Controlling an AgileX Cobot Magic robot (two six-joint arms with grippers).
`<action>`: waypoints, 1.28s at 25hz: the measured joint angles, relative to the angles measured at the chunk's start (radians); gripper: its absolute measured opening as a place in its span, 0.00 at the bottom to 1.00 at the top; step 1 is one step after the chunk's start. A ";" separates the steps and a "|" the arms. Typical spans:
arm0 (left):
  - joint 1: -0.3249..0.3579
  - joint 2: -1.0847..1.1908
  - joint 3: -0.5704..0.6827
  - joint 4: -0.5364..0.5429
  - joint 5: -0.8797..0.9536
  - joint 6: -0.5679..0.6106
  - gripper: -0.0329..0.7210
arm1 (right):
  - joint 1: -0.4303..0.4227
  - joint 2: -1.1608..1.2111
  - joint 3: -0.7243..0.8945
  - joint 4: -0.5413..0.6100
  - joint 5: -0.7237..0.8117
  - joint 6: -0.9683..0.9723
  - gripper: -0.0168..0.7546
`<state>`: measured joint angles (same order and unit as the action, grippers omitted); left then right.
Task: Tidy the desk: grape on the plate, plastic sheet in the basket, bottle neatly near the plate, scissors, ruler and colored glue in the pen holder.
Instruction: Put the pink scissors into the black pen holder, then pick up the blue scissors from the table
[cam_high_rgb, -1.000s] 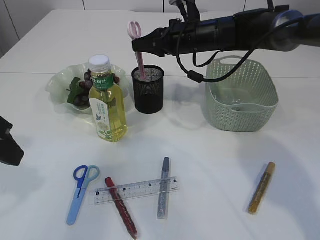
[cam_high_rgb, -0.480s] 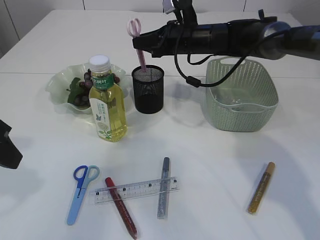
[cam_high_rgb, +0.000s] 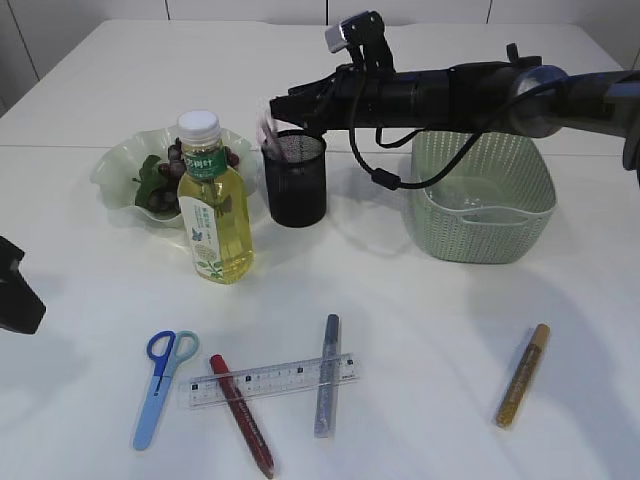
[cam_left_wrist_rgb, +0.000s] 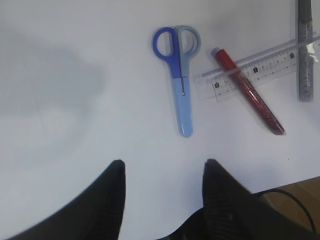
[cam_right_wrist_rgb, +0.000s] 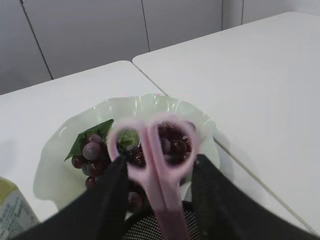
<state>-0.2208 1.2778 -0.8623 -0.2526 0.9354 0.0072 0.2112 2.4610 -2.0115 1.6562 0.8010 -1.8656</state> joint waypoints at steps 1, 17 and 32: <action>0.000 0.000 0.000 0.000 0.000 0.000 0.53 | 0.000 0.000 0.000 0.003 0.000 0.004 0.51; 0.000 0.000 0.000 0.000 -0.027 0.000 0.51 | -0.001 -0.292 0.000 -0.930 0.090 1.111 0.60; 0.000 0.000 0.000 0.000 -0.099 0.000 0.50 | 0.169 -0.618 0.190 -1.555 0.439 1.781 0.60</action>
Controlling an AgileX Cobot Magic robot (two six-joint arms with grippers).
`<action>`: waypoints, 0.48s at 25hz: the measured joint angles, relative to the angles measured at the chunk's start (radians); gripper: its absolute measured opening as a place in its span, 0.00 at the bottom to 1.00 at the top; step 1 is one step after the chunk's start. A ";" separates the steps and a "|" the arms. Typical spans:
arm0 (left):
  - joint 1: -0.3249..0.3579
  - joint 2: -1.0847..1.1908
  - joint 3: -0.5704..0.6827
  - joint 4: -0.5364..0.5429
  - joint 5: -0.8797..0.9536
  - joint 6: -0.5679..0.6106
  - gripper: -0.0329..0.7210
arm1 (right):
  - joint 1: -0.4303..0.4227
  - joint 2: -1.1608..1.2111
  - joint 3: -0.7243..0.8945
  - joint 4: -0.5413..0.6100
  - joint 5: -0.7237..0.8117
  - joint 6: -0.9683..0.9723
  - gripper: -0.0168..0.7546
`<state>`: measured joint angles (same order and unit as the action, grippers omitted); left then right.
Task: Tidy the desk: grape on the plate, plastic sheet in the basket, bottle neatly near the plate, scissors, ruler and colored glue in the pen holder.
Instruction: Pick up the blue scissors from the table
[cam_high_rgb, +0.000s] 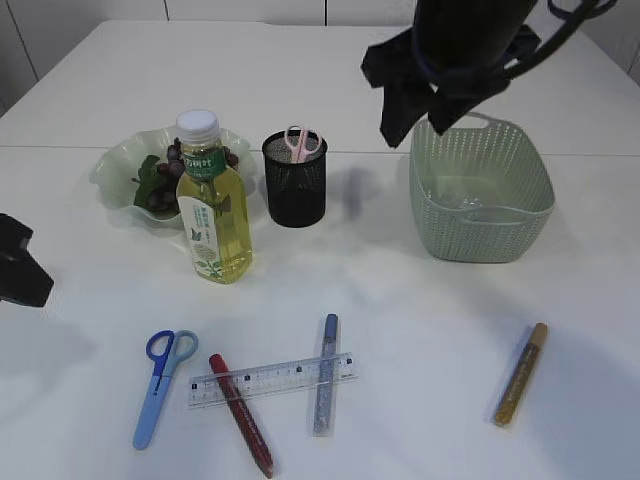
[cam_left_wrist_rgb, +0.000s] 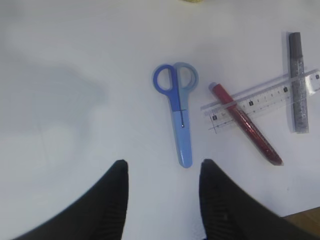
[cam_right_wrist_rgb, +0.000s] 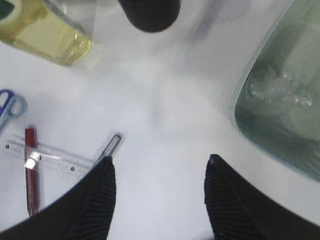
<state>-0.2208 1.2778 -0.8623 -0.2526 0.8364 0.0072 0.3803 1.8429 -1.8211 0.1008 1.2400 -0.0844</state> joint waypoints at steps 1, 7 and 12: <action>0.000 0.000 0.000 0.000 0.009 0.000 0.50 | 0.019 -0.016 0.034 -0.013 0.000 0.016 0.60; -0.051 0.000 0.000 0.000 0.049 -0.007 0.50 | 0.073 -0.108 0.208 -0.037 0.001 0.069 0.60; -0.167 0.033 0.000 0.082 -0.024 -0.147 0.50 | 0.073 -0.148 0.295 -0.041 0.003 0.084 0.60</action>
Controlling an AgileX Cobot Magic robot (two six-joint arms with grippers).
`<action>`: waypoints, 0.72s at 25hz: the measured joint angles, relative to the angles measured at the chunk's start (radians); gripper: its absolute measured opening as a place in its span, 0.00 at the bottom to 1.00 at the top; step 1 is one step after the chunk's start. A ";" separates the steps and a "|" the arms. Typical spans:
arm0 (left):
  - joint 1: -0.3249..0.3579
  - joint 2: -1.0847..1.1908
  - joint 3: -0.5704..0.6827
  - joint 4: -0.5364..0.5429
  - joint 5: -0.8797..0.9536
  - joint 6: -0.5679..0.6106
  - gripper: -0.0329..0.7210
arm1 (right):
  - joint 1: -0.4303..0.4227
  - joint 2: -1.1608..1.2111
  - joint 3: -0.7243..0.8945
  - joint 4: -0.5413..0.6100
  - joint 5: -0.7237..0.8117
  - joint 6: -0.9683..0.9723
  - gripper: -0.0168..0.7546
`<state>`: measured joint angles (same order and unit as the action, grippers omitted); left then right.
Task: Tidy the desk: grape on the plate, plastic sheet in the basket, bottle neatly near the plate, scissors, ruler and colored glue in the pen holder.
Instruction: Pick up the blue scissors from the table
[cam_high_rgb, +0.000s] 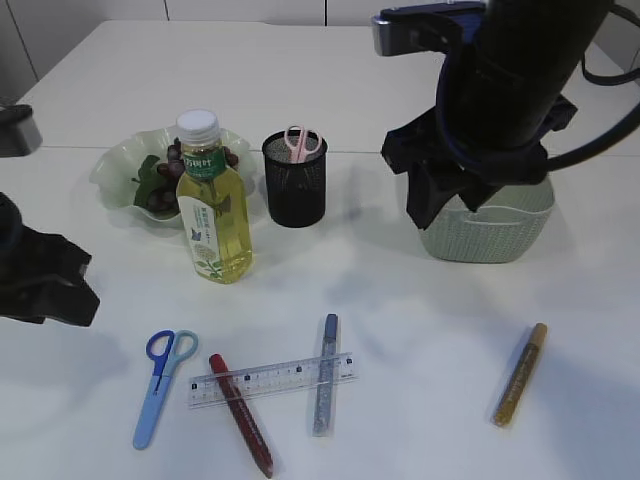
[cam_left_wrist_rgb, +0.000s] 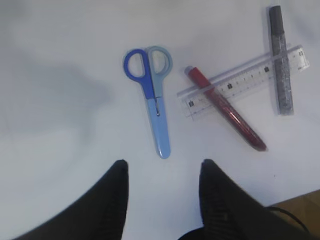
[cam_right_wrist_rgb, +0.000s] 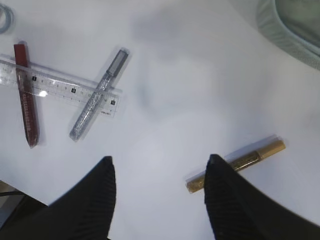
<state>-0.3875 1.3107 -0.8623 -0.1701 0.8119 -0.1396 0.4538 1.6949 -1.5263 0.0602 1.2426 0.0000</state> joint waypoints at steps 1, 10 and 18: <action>-0.016 0.018 0.000 0.020 -0.017 -0.029 0.50 | 0.000 -0.007 0.006 0.000 0.000 0.007 0.60; -0.032 0.145 0.000 0.038 -0.065 -0.103 0.50 | 0.000 -0.041 0.030 -0.004 0.000 0.038 0.60; -0.032 0.161 0.000 0.038 -0.090 -0.107 0.50 | 0.000 -0.061 0.186 -0.012 -0.006 0.045 0.60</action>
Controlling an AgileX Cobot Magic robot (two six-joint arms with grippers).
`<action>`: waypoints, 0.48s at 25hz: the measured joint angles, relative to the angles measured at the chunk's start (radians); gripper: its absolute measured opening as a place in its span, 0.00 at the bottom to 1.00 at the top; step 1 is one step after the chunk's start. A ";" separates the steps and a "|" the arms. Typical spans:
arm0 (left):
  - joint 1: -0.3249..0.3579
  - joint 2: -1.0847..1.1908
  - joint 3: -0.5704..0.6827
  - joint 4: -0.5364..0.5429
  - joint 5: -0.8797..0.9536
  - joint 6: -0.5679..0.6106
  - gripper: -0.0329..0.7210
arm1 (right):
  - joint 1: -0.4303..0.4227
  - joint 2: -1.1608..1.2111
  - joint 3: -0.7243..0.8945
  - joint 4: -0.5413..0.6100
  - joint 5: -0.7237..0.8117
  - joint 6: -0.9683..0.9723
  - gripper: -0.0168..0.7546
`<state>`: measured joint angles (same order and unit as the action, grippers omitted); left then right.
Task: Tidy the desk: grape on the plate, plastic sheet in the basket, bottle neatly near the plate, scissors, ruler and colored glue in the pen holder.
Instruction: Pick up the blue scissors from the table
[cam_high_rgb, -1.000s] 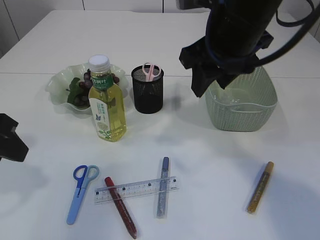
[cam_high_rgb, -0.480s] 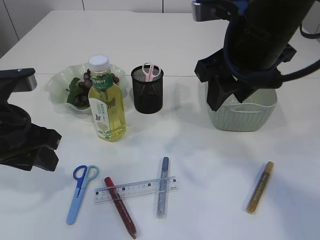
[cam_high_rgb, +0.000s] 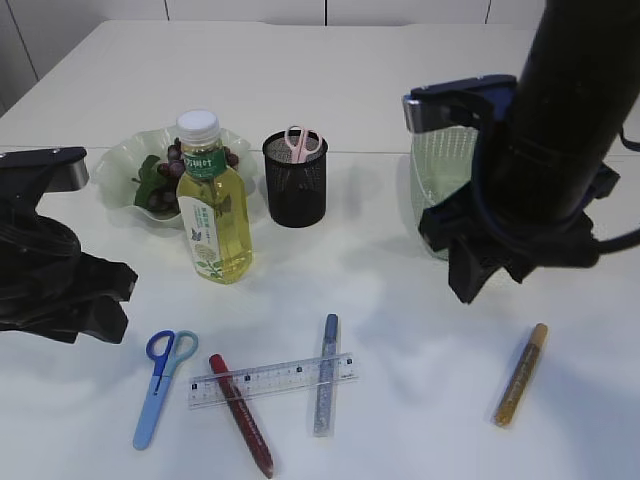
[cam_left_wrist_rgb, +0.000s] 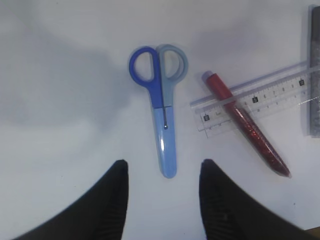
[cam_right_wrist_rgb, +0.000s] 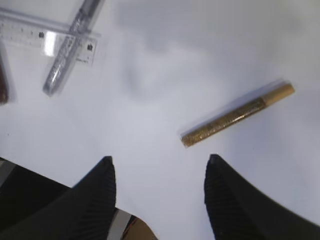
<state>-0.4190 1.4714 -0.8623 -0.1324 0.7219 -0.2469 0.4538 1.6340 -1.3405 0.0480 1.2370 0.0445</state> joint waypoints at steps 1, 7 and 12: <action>0.000 0.004 0.000 0.000 -0.002 0.000 0.50 | 0.000 -0.012 0.026 0.000 -0.001 0.000 0.60; 0.000 0.047 0.000 0.000 -0.031 0.000 0.50 | 0.000 -0.067 0.090 -0.006 -0.001 0.002 0.60; 0.000 0.131 0.000 0.000 -0.060 0.000 0.50 | 0.000 -0.075 0.090 -0.008 -0.002 0.002 0.60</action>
<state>-0.4190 1.6022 -0.8623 -0.1324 0.6622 -0.2469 0.4538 1.5586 -1.2505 0.0399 1.2346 0.0466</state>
